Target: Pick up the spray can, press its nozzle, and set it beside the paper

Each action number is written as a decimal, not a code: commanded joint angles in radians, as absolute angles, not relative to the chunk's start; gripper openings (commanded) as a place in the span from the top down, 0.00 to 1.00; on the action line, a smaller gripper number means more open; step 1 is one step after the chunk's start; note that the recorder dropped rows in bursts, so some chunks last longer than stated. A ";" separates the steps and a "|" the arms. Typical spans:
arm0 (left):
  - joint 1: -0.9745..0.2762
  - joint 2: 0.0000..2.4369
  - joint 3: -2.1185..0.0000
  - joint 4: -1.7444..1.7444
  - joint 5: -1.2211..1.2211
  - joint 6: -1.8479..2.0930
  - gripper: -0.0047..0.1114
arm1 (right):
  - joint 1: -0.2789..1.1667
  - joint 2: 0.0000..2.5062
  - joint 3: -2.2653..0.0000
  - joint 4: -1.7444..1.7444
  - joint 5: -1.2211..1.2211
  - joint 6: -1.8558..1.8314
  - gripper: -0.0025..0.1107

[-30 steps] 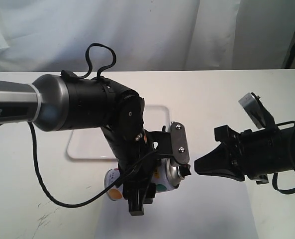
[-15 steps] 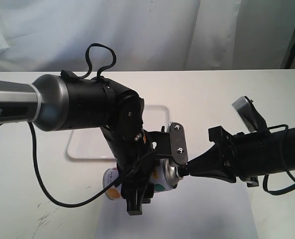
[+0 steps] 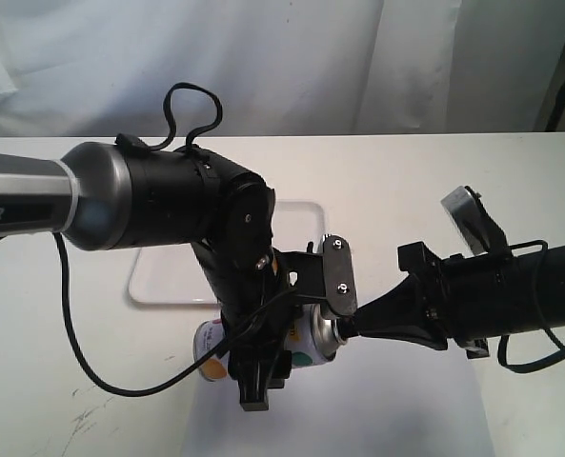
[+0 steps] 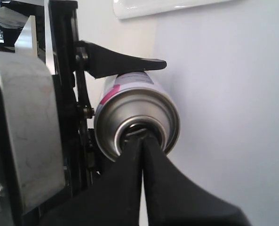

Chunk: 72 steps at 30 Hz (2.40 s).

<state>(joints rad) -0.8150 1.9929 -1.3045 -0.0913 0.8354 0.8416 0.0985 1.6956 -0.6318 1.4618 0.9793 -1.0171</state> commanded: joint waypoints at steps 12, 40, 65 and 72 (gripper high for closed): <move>-0.780 1.958 -1.317 -0.121 0.812 0.810 0.96 | 0.070 1.372 -0.592 1.399 0.525 -1.028 0.98; -0.651 1.850 -1.317 -0.688 0.503 1.004 0.96 | 0.070 0.395 -0.238 1.281 -0.052 -1.234 0.98; -0.257 1.990 -1.317 -1.687 0.904 2.003 0.96 | 0.070 0.380 -0.184 1.350 -0.021 -1.175 0.98; -0.248 2.108 -1.330 -1.744 0.919 2.093 0.96 | 0.070 0.380 -0.184 1.350 -0.024 -1.174 0.98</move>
<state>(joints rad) -0.2516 2.0777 -1.3071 -1.6917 0.8856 2.0685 0.0766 0.3864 -0.1895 1.3512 -0.0171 -1.1772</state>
